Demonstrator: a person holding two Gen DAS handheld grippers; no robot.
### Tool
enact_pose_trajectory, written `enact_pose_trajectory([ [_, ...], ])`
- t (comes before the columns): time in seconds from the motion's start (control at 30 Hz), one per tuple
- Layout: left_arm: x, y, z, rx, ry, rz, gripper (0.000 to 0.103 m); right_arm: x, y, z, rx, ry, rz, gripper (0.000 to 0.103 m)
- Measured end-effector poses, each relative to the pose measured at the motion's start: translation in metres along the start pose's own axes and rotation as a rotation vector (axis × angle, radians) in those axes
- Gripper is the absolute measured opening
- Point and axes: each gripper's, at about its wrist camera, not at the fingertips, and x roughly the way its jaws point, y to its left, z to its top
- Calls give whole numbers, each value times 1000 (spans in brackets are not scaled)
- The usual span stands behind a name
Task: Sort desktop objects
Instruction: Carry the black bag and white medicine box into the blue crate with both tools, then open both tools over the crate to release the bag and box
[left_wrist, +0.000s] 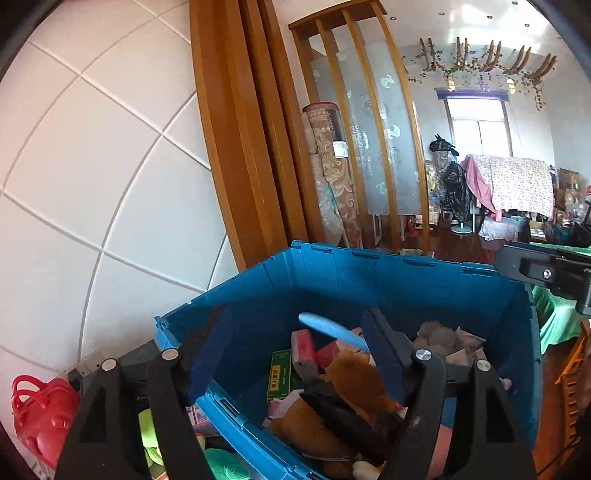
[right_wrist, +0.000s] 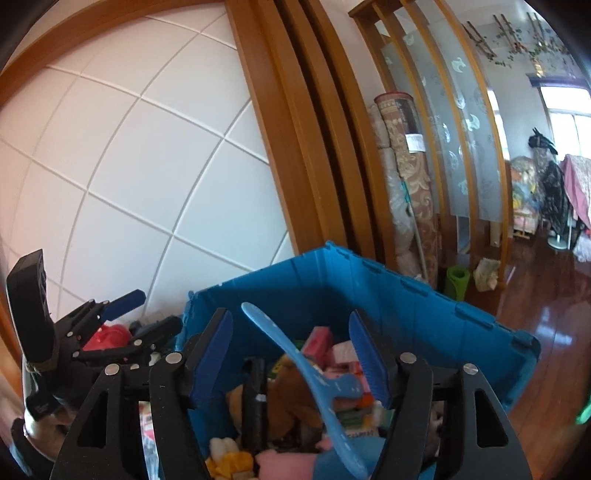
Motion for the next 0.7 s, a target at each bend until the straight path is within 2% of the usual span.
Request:
enact_pose_trajectory([
  [0.2, -2, -1, -15, -7, 38, 75, 73, 9, -10, -10, 17, 36, 57, 74],
  [0.37, -9, 0, -28, -5, 46, 170, 73, 13, -8, -18, 15, 55, 92, 78],
  [0.57, -22, 7, -44, -21, 50, 268, 73, 15, -2, -24, -29, 62, 101, 82],
  [0.7, -30, 18, -54, -48, 61, 303, 73, 16, 4, -26, -28, 73, 120, 83],
])
